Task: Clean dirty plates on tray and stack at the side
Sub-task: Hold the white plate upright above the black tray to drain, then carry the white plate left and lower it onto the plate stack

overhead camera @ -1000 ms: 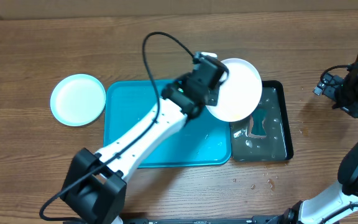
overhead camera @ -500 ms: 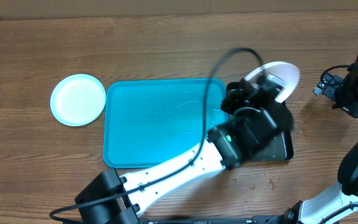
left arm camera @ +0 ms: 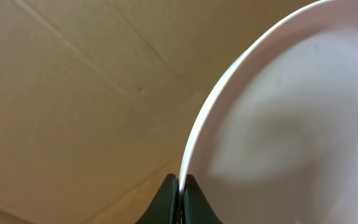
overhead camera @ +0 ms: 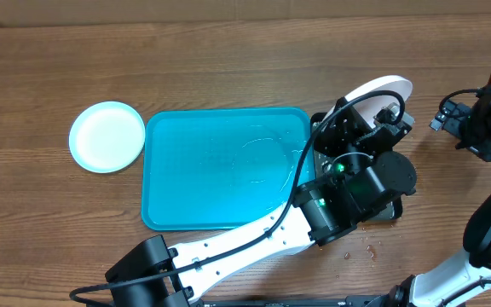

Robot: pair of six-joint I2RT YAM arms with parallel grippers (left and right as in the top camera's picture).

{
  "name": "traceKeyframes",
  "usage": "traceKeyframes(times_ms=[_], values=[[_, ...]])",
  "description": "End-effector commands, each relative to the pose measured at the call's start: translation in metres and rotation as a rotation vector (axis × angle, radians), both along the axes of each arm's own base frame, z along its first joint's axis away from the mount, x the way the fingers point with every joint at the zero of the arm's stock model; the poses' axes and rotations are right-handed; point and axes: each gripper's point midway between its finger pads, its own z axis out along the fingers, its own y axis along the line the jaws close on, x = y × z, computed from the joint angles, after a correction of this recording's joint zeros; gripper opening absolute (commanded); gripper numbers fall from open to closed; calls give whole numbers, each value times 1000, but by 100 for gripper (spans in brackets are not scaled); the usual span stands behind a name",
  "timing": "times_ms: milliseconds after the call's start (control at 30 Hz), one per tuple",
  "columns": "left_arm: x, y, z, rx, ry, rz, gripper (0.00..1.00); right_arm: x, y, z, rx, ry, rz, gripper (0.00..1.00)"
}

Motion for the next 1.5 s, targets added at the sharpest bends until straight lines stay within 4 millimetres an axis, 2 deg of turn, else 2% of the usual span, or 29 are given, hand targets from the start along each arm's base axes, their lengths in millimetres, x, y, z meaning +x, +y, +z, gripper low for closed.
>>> traceKeyframes(times_ms=[0, 300, 800, 933, 1000, 1067, 1167, 1267, 1333, 1400, 1467], values=[[-3, 5, 18, -18, -26, 19, 4, 7, -2, 11, -10, -35, -3, 100], [6, 11, 18, -54, -25, 38, 4, 7, -3, 11, -10, -35, -3, 100], [0, 6, 18, -53, -27, 25, 4, 7, -2, 11, -10, -35, -3, 100], [5, 12, 14, -120, -17, 48, 4, 7, -3, 11, -10, -35, -3, 100], [11, 15, 4, -172, 18, 49, 4, 7, -3, 11, -10, -35, -3, 100], [18, 14, -21, -254, 120, 14, 4, 7, -3, 11, -10, -35, -3, 100], [23, 9, -64, -401, 352, -56, 4, 7, -2, 11, -10, -35, -3, 100], [30, 13, -94, -537, 571, -94, 4, 7, -3, 11, -10, -35, -3, 100], [40, 25, -106, -629, 680, -81, 4, 7, -3, 11, -10, -35, -3, 100], [53, 46, -115, -730, 763, -31, 4, 7, -3, 11, -10, -35, -3, 100], [69, 75, -123, -830, 836, 35, 4, 7, -2, 11, -10, -35, -3, 100]])
